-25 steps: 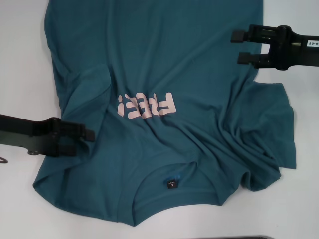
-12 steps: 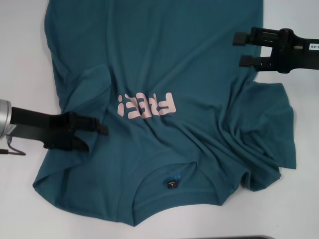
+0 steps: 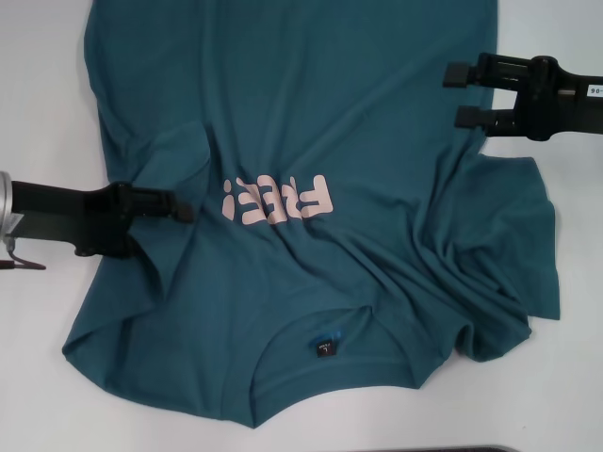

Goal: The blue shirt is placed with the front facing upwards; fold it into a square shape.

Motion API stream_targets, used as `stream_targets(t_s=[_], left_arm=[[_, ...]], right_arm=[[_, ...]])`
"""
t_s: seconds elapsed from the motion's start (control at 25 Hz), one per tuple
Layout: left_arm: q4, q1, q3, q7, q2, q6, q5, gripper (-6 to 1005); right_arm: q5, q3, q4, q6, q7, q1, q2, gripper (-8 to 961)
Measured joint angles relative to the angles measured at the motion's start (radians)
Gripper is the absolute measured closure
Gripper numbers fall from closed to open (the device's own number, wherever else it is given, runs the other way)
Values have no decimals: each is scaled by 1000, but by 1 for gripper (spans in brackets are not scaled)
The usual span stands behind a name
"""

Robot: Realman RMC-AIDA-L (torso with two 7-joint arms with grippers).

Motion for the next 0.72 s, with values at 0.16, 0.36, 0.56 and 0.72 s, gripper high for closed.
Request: stream_targets(t_s=[0.16,0.36,0.56,0.72], left_arm=[[-38,2,-1,82,-7,79,-53,221],[-56,4,14,248,-27,290,-169,220],[-52,12,-1,199,-4,236,-113,220],[-49,36,-50,238,28,225,-122,220]], right_arm=[[0,0,0,3,0,6,0,52],[0,5,0,5,0,13,0,53],[-1,16,0,8,0,18,-1,53],[-5,19,0,8,-9,18,-1,53]])
